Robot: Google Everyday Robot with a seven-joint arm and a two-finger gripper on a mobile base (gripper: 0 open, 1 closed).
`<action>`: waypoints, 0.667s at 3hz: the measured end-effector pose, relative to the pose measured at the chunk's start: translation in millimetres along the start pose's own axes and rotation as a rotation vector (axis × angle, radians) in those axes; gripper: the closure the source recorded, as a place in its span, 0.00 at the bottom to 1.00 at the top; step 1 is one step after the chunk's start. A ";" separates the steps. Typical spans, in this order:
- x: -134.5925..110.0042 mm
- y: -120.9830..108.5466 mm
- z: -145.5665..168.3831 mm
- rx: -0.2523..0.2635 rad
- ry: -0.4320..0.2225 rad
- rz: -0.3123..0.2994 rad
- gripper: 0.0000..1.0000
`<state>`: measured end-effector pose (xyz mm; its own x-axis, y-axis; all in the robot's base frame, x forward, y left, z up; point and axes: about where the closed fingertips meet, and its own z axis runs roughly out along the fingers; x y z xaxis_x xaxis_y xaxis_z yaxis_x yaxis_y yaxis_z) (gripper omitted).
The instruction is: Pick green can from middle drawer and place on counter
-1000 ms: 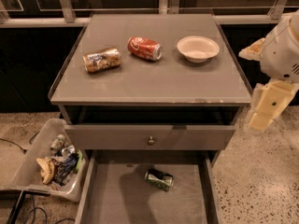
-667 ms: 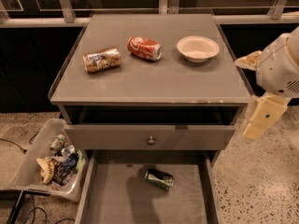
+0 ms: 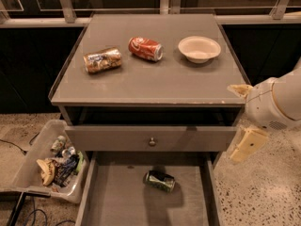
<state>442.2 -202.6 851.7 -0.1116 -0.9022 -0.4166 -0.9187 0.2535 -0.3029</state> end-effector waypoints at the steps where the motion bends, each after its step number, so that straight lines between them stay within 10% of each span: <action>1: -0.3 5.6 7.1 -0.013 -0.002 -0.002 0.00; 2: 12.3 27.0 46.9 -0.066 -0.054 0.045 0.00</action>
Offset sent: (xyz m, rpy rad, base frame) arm -0.0158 0.0214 -0.1242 0.1883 0.1448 -0.0095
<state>433.8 -190.5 798.2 -0.1339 -0.8700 -0.4745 -0.9363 0.2679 -0.2269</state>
